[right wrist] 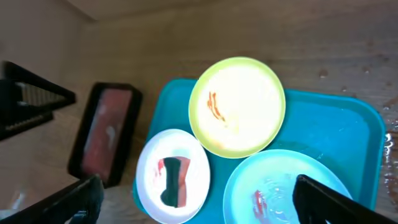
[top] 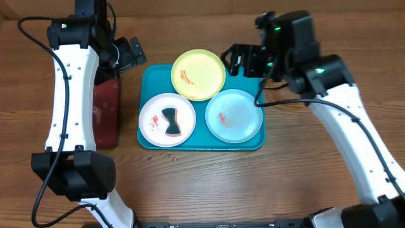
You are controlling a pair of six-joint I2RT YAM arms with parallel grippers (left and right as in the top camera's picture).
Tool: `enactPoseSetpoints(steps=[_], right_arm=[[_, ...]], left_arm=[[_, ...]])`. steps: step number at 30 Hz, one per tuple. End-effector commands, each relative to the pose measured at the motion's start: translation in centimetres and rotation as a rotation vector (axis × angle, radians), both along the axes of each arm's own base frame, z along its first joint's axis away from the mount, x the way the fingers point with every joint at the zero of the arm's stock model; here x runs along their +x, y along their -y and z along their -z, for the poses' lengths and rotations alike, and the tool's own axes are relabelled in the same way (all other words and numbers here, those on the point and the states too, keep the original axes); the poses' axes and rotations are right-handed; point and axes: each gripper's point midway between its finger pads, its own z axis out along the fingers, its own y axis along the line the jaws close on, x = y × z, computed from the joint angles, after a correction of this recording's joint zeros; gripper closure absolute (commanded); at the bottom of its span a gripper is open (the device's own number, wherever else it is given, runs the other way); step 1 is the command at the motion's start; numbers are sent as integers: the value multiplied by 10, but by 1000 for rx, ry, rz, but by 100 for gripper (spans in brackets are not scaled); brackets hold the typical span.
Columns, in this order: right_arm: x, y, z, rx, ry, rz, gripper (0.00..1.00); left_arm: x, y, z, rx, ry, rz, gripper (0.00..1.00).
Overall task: Clean dirty plates on tray and stack at the side
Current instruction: 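Reach the right gripper to the white plate rim and grip it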
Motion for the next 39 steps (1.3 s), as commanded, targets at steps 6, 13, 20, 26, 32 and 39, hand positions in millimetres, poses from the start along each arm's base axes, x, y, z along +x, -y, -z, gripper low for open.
enactPoseSetpoints(steps=[6, 13, 20, 26, 32, 39], right_arm=[[11, -65, 54, -73, -33, -76, 53], [-4, -106, 142, -165, -187, -165, 32], [-18, -126, 207, -260, -263, -205, 34], [-19, -128, 228, -313, -267, -199, 38], [-17, -120, 246, -363, -274, -174, 47], [-18, -119, 268, -382, -304, -175, 58]], left_arm=[[-5, 1, -1, 7, -12, 18, 8], [-8, 1, 0, 13, -21, 20, 32], [-2, 1, -1, 11, 1, 20, 34], [-4, 1, -1, 12, -7, 20, 25], [-7, 2, 0, 7, -20, 22, 61], [-24, 16, 26, 7, -124, 71, 45]])
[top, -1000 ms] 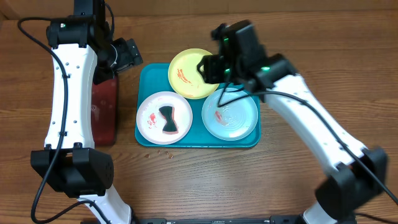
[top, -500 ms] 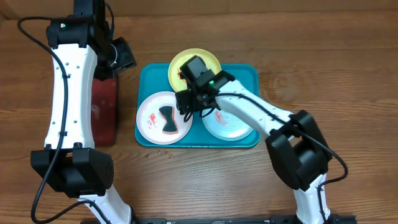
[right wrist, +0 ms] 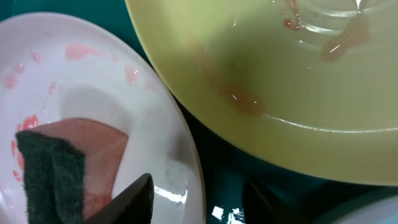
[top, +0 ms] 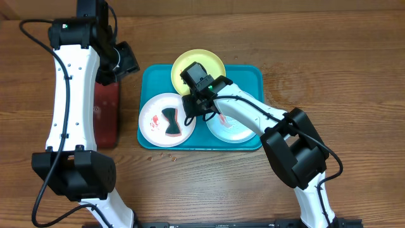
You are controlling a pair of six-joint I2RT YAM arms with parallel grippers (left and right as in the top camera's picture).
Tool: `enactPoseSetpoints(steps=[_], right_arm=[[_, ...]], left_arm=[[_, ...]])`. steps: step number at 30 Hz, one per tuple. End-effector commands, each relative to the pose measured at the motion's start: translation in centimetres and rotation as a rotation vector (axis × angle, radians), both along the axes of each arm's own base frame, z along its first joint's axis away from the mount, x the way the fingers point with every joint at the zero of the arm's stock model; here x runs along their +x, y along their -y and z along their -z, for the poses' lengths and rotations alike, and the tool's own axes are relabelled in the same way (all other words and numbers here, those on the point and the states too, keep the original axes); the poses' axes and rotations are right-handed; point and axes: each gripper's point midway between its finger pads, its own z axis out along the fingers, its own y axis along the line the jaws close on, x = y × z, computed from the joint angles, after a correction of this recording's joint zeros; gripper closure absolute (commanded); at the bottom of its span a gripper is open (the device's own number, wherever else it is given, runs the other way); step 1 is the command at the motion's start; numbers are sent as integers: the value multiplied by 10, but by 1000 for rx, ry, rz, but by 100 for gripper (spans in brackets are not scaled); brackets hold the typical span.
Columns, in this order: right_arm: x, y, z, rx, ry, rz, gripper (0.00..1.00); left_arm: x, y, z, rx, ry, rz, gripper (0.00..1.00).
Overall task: Clean dirty plates on tray and stack at the side
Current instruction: 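Reach the right gripper to the white plate rim and grip it, then scrub the white plate with the sponge in the left gripper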
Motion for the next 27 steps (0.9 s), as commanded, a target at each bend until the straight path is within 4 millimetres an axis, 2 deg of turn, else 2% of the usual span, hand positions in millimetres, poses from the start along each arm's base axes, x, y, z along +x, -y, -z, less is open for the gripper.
enactPoseSetpoints(steps=[1, 2, 3, 8, 10, 12, 13, 15, 19, 21, 27], right_arm=[[0, 2, 18, -31, -16, 7, 61], [-1, 3, 18, -34, -19, 7, 63], [-1, 3, 19, -35, -20, 6, 63], [-2, 3, 19, -35, -24, 5, 69], [-1, 3, 19, -33, -23, 5, 70], [0, 2, 18, -29, -18, 5, 68], [0, 2, 18, -29, -19, 5, 64], [-1, 2, 18, -31, -20, 5, 64], [-2, 4, 19, -35, -28, 9, 75], [-3, 4, 19, -38, -31, 9, 80], [-3, 4, 19, -38, -32, 9, 82]], left_arm=[[-11, 13, 22, 1, -72, 59, 48], [-14, 15, 29, 2, -88, 64, 55], [-17, 17, 38, 2, -108, 69, 57], [-31, 28, 78, -36, -182, 96, 53], [-35, 38, 92, -89, -198, 111, 51], [-38, 50, 107, -144, -202, 128, 56], [-39, 55, 114, -162, -199, 135, 57], [-39, 66, 130, -197, -184, 155, 57], [-46, 81, 156, -219, -180, 177, 64], [-52, 85, 166, -218, -188, 185, 67], [-65, 88, 181, -211, -216, 191, 69]])
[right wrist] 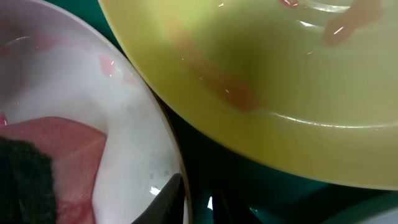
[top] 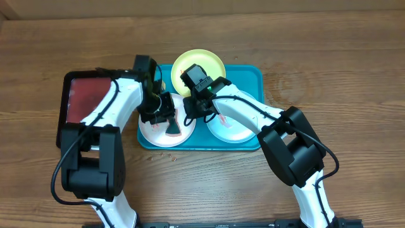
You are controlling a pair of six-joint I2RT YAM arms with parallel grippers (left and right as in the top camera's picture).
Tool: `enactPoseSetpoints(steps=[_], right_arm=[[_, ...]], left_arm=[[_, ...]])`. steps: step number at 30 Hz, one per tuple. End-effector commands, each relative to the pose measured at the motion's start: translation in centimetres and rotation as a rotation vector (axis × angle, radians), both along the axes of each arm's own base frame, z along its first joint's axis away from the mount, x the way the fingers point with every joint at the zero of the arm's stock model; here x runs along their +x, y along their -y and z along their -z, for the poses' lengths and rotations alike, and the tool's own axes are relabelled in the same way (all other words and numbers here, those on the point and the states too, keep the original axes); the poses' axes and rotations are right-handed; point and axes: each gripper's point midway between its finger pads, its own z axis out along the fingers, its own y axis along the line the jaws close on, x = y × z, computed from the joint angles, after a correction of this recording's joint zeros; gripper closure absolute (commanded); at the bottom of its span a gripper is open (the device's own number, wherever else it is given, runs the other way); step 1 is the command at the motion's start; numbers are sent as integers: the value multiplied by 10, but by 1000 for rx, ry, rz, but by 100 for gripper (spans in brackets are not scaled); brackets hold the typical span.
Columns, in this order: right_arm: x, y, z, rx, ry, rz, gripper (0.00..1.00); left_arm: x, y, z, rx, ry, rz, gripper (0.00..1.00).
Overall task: Clean dirty plates on tray and stack at the side
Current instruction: 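Scrub the white plate with the sponge in the left gripper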
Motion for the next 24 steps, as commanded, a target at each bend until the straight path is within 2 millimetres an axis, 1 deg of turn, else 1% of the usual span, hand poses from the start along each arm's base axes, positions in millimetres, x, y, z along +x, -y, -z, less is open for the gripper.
enactPoseSetpoints(steps=[1, 5, 9, 13, 15, 18, 22, 24], right_arm=[[-1, 0, 8, -13, -11, 4, 82], [-2, 1, 8, -17, -15, 4, 82], [-2, 1, 8, -17, -15, 4, 82], [-2, 1, 8, -17, -15, 4, 82], [-2, 2, 8, -17, -15, 4, 82], [-3, 0, 8, -11, -20, 1, 82], [-3, 0, 8, -6, -24, -1, 82], [-3, 0, 8, -6, -24, -1, 82]], left_arm=[[-6, 0, 7, -4, -19, -3, 69], [-5, -2, 9, 9, -14, -4, 69], [-4, -1, 9, 8, -8, -2, 75], [-7, 3, 11, 9, -10, 12, 71], [-9, 6, 14, 16, -13, 24, 72], [-10, 2, 19, 72, -12, 19, 75], [-8, -6, 21, 122, -5, 1, 91], [-6, -12, 22, 142, 0, -7, 94]])
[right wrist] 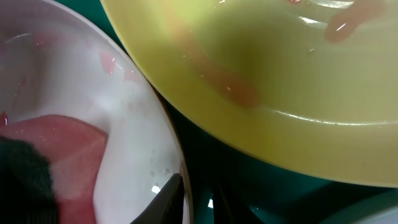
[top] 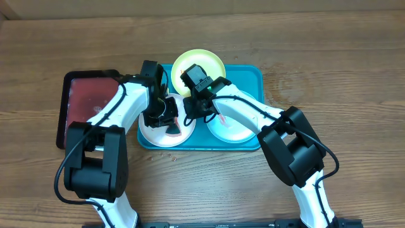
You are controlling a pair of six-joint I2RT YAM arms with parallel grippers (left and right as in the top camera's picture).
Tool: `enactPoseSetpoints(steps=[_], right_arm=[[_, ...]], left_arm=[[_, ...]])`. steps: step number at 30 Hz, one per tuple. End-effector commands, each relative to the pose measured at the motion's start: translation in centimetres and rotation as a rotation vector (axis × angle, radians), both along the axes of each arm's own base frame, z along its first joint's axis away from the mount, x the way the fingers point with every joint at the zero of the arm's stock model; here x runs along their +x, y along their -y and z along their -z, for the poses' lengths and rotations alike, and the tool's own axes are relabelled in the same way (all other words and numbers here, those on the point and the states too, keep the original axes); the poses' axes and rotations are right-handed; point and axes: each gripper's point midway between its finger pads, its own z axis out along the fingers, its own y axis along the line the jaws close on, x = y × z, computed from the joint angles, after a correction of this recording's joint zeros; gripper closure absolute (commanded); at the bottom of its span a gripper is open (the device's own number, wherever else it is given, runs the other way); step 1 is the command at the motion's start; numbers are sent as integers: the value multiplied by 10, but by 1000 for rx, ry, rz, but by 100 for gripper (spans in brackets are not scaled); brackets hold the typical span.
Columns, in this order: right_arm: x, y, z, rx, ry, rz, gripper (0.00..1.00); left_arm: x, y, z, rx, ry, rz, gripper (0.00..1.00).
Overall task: Clean dirty plates on tray and stack at the side
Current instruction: 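Scrub the white plate with the sponge in the left gripper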
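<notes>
The teal tray [top: 253, 76] holds three plates. A white plate [top: 150, 126] at the front left carries a pink and dark green sponge [top: 173, 130], which also shows in the right wrist view [right wrist: 56, 152]. The yellow plate [top: 202, 66] at the back has red smears, and its underside fills the right wrist view [right wrist: 261, 81]. At the front right sits the light blue plate [top: 237, 130]. My right gripper [top: 188, 116] is shut on the white plate's right rim [right wrist: 177, 168], one fingertip [right wrist: 166, 198] inside it. My left gripper [top: 166, 113] hangs over the sponge, its jaws hidden.
A dark tray with a red inside [top: 85, 101] lies on the wooden table left of the teal tray. Both arms cross over the tray's left half. A few crumbs [top: 166, 155] lie on the table just in front of the tray.
My left gripper has shifted slightly right over the sponge on the white plate. My right gripper still holds the plate's rim in the same place.
First both grippers were raised, the left over the dark tray and the right behind the teal tray. Then the right gripper was down at the white plate's rim, open. Later it was shut on that rim and the left gripper had come over the sponge.
</notes>
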Motion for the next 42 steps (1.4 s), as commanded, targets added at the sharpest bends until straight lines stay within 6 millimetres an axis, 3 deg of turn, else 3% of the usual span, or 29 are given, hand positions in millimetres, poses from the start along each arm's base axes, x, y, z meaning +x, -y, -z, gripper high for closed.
enactPoseSetpoints(steps=[1, 6, 12, 18, 23, 27, 28, 30, 35, 42], right_arm=[[-2, 0, 8, -8, -18, 1, 82], [-2, 0, 8, -8, -18, 1, 82], [-2, 0, 8, -8, -18, 1, 82], [-1, -1, 8, -5, -15, 1, 82], [0, -2, 7, -1, -10, 1, 83], [2, -4, 6, 7, -1, 1, 84], [3, -4, 6, 9, 2, 1, 84], [3, -4, 6, 10, 3, 1, 84], [4, -5, 5, 14, 7, 1, 84], [3, -6, 5, 20, 4, -2, 84]], left_arm=[[0, -16, 8, 78, -4, -23, 94], [4, -47, 10, 220, 17, -26, 96], [9, -106, 2, 532, 48, 9, 96], [30, -128, -25, 678, 116, -14, 96], [56, -103, -45, 533, 181, -28, 96], [80, -57, -62, 269, 255, 10, 96], [83, -40, -65, 176, 268, 22, 96], [83, -26, -65, 96, 265, 34, 96], [74, -10, -52, 36, 221, 59, 96], [64, 8, -2, 8, 103, 98, 96]])
